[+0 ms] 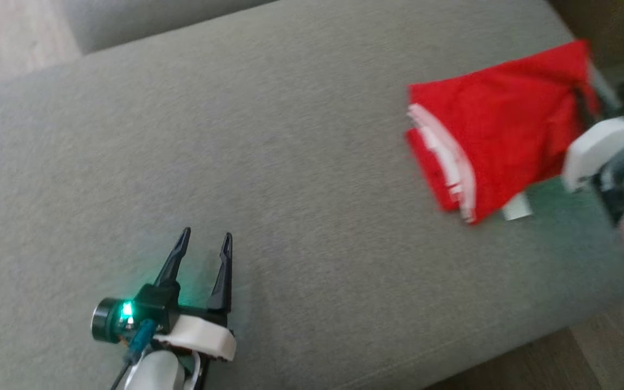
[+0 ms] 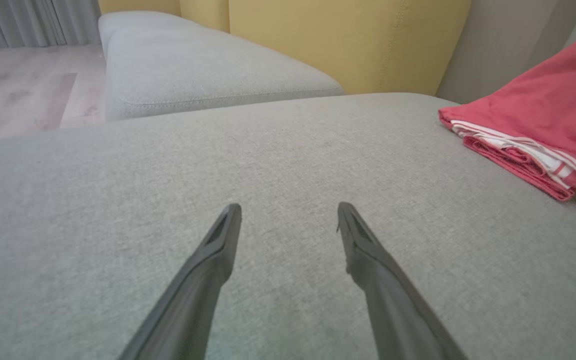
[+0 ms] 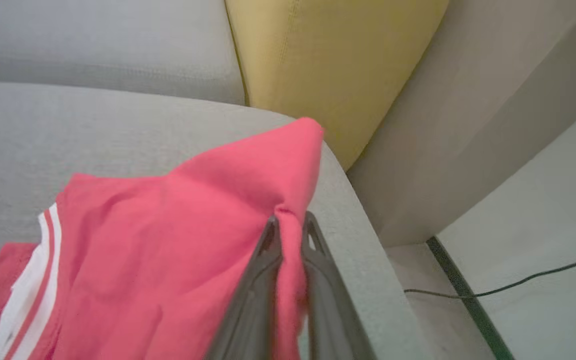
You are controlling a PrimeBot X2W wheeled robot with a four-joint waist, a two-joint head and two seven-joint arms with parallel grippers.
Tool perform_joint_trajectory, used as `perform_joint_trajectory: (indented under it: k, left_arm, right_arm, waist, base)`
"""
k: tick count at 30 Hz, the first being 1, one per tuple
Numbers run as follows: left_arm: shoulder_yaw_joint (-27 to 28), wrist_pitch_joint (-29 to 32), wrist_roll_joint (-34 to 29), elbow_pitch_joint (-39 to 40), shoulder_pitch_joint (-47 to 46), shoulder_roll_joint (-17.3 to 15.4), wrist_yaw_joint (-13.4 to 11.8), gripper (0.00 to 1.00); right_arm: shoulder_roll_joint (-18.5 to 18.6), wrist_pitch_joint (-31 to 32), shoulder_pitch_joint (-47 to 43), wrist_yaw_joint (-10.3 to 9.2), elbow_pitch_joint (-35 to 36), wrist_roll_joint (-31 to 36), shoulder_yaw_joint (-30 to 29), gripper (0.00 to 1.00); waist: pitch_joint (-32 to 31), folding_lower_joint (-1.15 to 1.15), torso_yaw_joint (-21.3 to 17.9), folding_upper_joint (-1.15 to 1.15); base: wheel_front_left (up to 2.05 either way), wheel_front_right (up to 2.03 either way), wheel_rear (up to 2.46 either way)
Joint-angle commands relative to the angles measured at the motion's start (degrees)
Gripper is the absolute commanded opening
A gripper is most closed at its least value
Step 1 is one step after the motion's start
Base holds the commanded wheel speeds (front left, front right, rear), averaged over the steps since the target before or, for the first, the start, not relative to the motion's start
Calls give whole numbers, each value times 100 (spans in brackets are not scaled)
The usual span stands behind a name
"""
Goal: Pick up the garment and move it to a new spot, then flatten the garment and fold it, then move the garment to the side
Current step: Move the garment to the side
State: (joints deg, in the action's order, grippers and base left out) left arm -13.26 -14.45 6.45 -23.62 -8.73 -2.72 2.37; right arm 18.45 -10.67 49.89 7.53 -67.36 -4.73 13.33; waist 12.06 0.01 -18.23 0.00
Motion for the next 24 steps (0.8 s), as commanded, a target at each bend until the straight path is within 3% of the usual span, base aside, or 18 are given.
perform_joint_trajectory:
  k: [1, 8, 9, 10, 11, 16, 21, 24]
  left_arm:
    - [167, -55, -49, 184, -222, -16, 10, 100]
    - [196, -55, -127, 210, -406, -16, 56, 100]
    - [202, -55, -130, 213, -429, -16, 50, 100]
    - [205, -55, -130, 216, -450, -16, 44, 100]
    - [208, -55, -119, 218, -467, -16, 36, 100]
    - [250, -55, -92, 218, -510, -16, -5, 100]
    - [400, -55, -56, 227, -419, -16, -91, 100]
    - [514, -55, 4, 264, -338, -16, -135, 100]
  right_arm:
    - [132, 30, 240, -4, 61, 88, -33, 0]
    - [787, 173, 735, -4, -249, 921, -848, 0]
    - [843, 146, 774, -4, -230, 1033, -1018, 17]
    - [884, 116, 799, -4, -194, 1165, -1182, 96]
    - [891, 89, 815, -4, -158, 1253, -1392, 100]
    - [622, -207, 716, -4, 207, 1768, -2262, 100]
    - [-91, -407, 468, -4, 656, 2034, -2579, 100]
    - [-570, -428, 170, -4, 1278, 1969, -2432, 100]
  waist:
    - [195, -1, 236, 0]
    - [425, -1, 621, 0]
    - [451, -1, 653, 0]
    - [471, -1, 683, 0]
    - [483, -1, 712, 0]
    - [446, -1, 826, 0]
    - [279, -1, 924, 0]
    - [154, -1, 1021, 0]
  base:
    - [0, 0, 0]
    - [0, 0, 0]
    - [0, 0, 0]
    - [0, 0, 0]
    - [0, 0, 0]
    - [0, 0, 0]
    - [0, 0, 0]
    - [0, 0, 0]
